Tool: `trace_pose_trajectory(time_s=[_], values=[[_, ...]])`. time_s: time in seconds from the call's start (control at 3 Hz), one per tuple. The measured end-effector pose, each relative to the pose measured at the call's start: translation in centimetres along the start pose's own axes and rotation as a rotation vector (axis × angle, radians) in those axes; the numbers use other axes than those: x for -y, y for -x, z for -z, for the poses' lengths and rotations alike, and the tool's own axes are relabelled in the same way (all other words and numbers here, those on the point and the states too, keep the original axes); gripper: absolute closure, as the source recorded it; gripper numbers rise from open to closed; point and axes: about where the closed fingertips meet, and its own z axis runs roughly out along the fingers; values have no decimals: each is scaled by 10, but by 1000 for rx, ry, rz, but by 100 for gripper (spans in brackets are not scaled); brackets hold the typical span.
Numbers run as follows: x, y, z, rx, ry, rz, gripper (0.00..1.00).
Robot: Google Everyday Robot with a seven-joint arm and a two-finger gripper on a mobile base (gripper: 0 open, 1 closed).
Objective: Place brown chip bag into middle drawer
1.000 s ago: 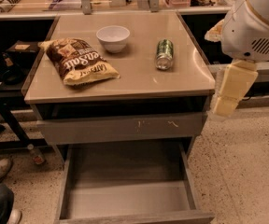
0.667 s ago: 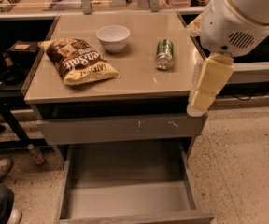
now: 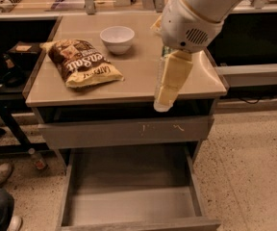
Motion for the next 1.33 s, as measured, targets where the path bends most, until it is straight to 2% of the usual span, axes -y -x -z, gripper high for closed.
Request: trace_pose_trajectory(time_s=[0.33, 0.67, 1.0, 1.33], values=[[1, 0, -3, 1, 4, 1, 0], [1, 13, -11, -13, -23, 13, 0], [17, 39, -25, -20, -52, 49, 0], [38, 61, -42, -16, -43, 89, 0]])
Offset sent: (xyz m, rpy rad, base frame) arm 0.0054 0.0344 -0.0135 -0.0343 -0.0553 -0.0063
